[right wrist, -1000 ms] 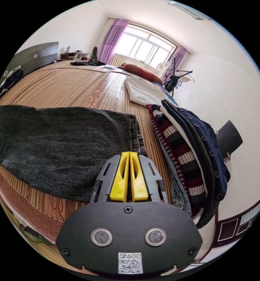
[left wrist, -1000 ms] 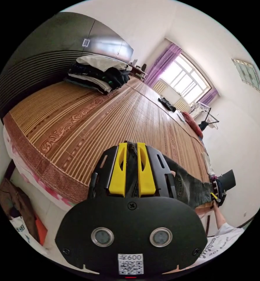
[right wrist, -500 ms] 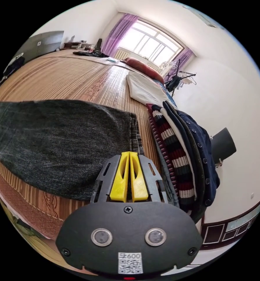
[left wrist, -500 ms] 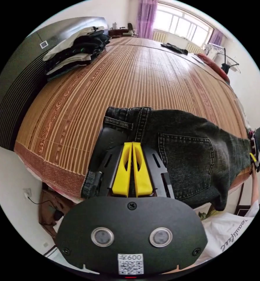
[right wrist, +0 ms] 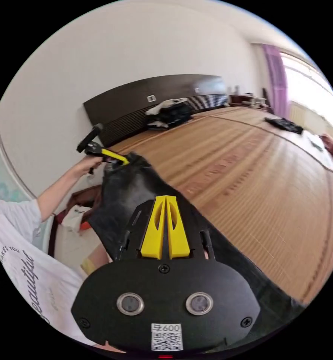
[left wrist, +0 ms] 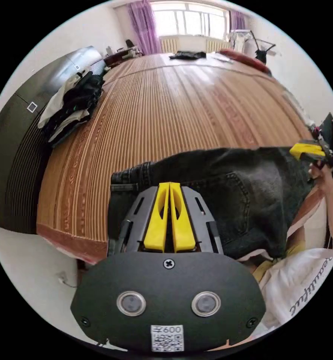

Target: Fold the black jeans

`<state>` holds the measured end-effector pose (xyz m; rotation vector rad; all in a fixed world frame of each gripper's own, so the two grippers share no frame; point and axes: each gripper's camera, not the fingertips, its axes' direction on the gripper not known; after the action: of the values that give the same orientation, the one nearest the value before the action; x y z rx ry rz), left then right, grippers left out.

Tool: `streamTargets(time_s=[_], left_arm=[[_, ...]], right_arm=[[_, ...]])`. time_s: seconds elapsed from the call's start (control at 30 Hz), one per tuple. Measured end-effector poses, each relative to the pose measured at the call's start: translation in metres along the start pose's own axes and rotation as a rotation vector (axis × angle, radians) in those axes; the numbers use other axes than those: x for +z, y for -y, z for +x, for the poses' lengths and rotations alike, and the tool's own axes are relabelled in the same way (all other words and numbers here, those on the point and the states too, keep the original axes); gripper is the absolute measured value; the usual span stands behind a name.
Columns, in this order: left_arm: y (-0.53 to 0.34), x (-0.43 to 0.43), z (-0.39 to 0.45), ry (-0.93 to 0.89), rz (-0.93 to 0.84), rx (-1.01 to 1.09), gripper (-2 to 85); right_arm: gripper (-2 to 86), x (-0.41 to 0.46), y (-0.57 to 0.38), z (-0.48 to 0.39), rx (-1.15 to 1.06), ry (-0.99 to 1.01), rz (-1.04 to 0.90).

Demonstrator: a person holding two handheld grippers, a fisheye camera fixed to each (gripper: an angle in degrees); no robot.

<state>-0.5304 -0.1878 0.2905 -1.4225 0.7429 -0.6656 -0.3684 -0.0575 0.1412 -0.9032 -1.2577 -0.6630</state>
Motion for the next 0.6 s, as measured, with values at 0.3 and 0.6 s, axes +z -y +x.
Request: streamTargets(time_s=[0.3,0.6], left_arm=[[-0.024,0.111,-0.098,-0.538,0.080,-0.314,0.2],[-0.016,0.130,-0.124,-0.573,0.107,-0.326,0.2]], right_arm=[[0.4,0.052,0.010,0.052,0.310,0.088,-0.167],[1.4,-0.197,-0.136,0.078,0.329,-0.238,-0.198]])
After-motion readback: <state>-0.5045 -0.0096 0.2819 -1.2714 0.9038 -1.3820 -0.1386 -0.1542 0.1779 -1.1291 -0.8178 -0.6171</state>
